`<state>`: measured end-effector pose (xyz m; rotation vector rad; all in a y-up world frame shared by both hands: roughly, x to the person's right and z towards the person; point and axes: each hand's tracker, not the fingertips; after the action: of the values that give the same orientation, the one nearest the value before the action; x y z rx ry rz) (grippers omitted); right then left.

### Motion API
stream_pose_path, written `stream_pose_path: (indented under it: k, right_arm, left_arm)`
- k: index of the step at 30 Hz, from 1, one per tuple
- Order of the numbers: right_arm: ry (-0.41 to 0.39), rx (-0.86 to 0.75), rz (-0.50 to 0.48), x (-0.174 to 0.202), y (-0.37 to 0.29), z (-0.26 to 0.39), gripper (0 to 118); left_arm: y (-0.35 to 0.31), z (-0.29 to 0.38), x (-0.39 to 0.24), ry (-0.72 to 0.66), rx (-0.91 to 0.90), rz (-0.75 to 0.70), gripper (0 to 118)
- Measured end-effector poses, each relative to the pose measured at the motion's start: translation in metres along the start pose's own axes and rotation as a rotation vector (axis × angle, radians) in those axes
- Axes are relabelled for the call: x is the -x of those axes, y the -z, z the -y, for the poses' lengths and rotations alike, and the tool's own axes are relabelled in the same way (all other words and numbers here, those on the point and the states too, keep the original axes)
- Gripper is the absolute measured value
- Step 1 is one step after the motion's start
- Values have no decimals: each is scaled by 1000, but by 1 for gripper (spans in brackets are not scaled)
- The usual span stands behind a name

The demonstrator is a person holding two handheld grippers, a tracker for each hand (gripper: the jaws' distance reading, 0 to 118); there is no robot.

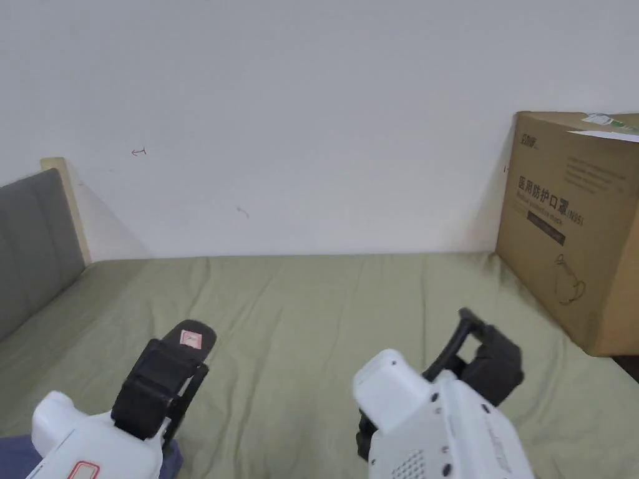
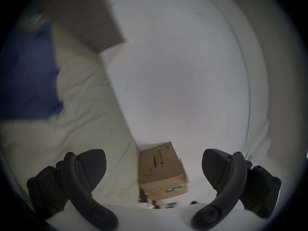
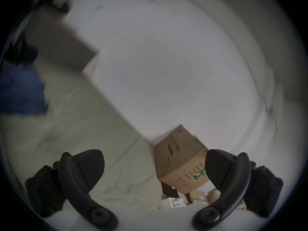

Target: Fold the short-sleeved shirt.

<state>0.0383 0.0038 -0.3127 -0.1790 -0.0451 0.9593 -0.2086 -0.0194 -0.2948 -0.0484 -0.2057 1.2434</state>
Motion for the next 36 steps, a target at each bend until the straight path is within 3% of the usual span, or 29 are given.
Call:
stream_pose_path:
  k: [3,5,7,8,9,12,14,15,16,18,21,23,25,26,27,29,30,31,32,33,35,36]
  right_arm:
    - [28,23,-109,16,6,4,118]
    - [66,22,-126,14,6,3,118]
    - [151,0,-121,1,6,2,118]
    - [247,-19,-148,-10,6,3,118]
    - [397,-33,-171,-24,7,5,118]
    - [932,-76,-267,-62,11,29,118]
    - [1155,-61,-237,-67,13,53,118]
    - [1204,-67,-168,-65,11,64,118]
    - [1206,-70,-126,-63,11,71,118]
    - [1157,-46,-56,-58,9,77,118]
    - [1048,-102,-65,-56,1,71,118]
    - [972,-161,-9,-55,-8,62,118]
    - [905,-220,-29,-58,-17,56,118]
    - [886,-199,-25,-60,-20,52,118]
    - [876,-201,-35,-61,-22,49,117]
    - [876,-193,-26,-60,-26,43,114]
    - [883,-198,-35,-61,-28,42,100]
    - [897,-187,-53,-63,-27,42,75]
    - [916,-198,-64,-62,-29,42,42]
    - [931,-210,-74,-62,-30,42,20]
    - [939,-180,-38,-62,-26,42,19]
    - [941,-175,-33,-62,-24,42,14]
  left_arm:
    - [6,0,23,-225,33,-90,115]
    - [8,-5,22,-160,41,-94,115]
    - [6,-8,1,72,-4,-163,115]
    - [6,-10,-10,189,-11,-178,115]
    - [7,-10,-28,373,-16,-195,115]
    - [7,3,-71,905,-80,-242,116]
    - [8,19,-86,1198,-106,-269,116]
    - [9,25,-90,1301,-91,-264,116]
    - [10,28,-92,1361,-69,-252,116]
    - [10,30,-91,1347,-53,-239,116]
    - [4,28,-84,1201,-27,-155,116]
    - [3,28,-82,1196,-43,-181,115]
    - [0,30,-82,1229,-67,-204,109]
    - [-1,29,-82,1260,-66,-213,101]
    - [-3,29,-82,1277,-64,-188,78]
    - [-6,30,-84,1279,-65,-173,20]
    - [-4,30,-85,1272,-71,-176,2]
    - [-3,30,-86,1269,-71,-182,2]
    - [-2,30,-84,1271,-80,-199,1]
    - [-2,29,-83,1268,-71,-186,0]
    - [-1,30,-83,1266,-31,-174,0]
    - [-1,30,-82,1265,-29,-165,0]
